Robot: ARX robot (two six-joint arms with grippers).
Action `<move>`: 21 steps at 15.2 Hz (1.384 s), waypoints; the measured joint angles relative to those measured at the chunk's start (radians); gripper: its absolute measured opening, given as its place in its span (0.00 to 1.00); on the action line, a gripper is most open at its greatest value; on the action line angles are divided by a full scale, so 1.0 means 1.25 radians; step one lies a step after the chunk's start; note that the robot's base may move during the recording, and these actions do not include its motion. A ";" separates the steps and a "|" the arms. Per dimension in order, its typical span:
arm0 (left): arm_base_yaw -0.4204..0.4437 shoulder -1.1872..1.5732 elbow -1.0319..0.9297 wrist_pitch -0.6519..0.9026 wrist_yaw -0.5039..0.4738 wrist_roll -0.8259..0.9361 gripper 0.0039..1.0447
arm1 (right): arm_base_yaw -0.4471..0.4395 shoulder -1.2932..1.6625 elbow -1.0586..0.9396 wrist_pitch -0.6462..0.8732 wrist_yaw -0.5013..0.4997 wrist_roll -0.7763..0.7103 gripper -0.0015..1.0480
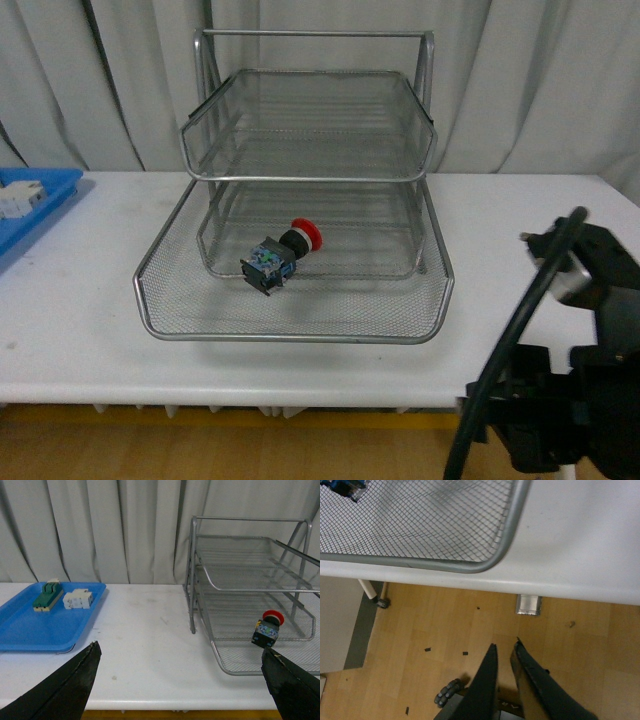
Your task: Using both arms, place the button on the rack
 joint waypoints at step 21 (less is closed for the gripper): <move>0.000 0.000 0.000 0.000 0.000 0.000 0.94 | 0.125 0.481 0.703 -0.413 -0.005 0.001 0.02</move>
